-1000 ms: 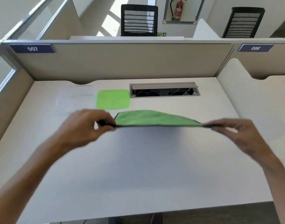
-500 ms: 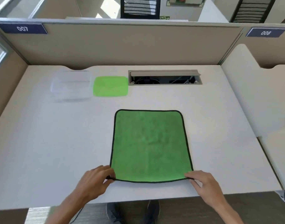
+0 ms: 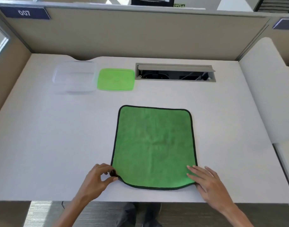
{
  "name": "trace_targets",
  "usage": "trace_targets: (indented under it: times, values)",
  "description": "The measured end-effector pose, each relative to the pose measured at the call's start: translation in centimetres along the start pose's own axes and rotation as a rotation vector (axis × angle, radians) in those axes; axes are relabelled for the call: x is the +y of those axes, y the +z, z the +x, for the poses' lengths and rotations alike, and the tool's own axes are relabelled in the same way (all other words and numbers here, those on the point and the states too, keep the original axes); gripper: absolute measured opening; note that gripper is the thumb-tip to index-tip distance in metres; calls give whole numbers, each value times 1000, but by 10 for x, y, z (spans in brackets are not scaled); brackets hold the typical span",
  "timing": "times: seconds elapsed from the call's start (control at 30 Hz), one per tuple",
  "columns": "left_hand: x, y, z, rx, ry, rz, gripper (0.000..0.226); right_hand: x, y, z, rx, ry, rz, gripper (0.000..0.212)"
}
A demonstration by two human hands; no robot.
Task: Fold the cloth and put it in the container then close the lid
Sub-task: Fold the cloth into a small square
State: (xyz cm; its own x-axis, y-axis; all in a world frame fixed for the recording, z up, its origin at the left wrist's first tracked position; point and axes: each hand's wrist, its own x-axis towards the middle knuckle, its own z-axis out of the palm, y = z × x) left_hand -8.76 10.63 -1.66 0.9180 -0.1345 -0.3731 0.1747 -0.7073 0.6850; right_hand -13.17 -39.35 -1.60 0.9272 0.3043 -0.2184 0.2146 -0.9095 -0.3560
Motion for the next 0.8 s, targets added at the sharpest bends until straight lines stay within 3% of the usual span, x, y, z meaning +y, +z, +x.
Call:
trace_targets:
  times: [0.13,0.27,0.4,0.53,0.8]
  values:
    - [15,-9,4,79,57,-104,15,-9,-34,18,116,283,401,47]
    - [44,-29,28,140,52,-240,13,-5,-73,55,162,370,611,35]
    - [63,-46,66,195,73,-328,9,5,-93,95,236,361,726,34]
    - [75,-63,114,256,41,-400,5,21,-104,134,266,379,826,19]
    - [86,-77,194,242,-37,-457,22,44,-103,196,267,487,899,6]
